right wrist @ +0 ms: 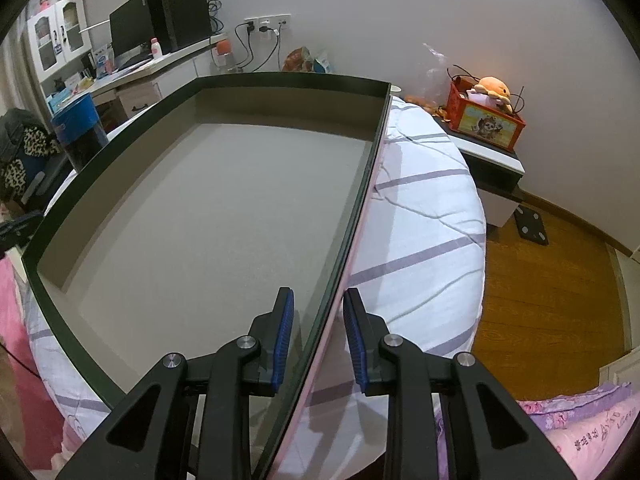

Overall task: Organize rigid objects
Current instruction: 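Carry the key bundle with the left gripper into the tray and release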

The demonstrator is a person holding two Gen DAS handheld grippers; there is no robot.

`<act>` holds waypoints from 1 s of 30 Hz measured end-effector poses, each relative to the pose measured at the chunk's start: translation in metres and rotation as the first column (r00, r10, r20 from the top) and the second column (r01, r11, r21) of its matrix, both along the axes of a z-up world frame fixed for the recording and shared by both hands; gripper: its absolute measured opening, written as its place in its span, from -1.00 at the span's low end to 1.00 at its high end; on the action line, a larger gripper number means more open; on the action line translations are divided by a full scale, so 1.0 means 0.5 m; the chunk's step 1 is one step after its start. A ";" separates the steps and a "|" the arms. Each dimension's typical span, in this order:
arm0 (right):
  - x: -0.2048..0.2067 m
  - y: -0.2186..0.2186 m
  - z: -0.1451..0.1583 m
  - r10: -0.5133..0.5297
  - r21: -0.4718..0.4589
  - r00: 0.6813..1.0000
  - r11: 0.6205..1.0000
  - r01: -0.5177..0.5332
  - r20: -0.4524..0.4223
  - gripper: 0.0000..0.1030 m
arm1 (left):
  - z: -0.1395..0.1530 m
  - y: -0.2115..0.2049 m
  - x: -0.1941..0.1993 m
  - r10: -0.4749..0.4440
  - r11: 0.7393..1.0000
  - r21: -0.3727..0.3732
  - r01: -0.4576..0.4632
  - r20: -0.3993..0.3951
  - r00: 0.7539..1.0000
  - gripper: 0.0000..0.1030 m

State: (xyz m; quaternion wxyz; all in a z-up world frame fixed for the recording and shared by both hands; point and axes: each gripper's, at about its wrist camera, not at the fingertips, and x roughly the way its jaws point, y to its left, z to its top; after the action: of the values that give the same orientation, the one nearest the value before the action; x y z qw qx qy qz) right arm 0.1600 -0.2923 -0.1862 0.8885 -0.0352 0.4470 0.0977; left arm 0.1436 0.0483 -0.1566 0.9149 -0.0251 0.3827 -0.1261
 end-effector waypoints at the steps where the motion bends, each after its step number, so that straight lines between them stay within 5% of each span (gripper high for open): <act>1: 0.001 0.000 0.000 -0.001 0.001 1.000 1.000 0.001 0.000 -0.46 | 0.006 -0.002 0.000 -0.012 1.000 -0.006 0.012 0.004 1.000 -0.64; 10: 0.001 -0.002 -0.001 -0.002 0.006 1.000 1.000 0.002 0.001 -0.46 | -0.030 0.003 0.010 -0.006 1.000 0.000 0.006 -0.059 0.998 -0.64; 21: 0.000 -0.003 -0.001 -0.002 0.009 1.000 1.000 0.002 0.002 -0.46 | 0.054 -0.029 -0.017 -0.053 0.998 -0.024 0.054 0.067 0.996 -0.65; 30: 0.000 -0.003 -0.001 -0.001 0.010 1.000 1.000 0.001 0.000 -0.46 | 0.114 -0.178 -0.010 -0.212 0.977 0.037 0.209 0.134 0.968 -0.65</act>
State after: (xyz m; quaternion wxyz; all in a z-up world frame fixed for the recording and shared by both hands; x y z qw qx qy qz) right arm 0.1599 -0.2938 -0.1868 0.8887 -0.0307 0.4465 0.0994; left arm 0.1387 -0.0405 -0.0994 0.9208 0.0349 0.3206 -0.2194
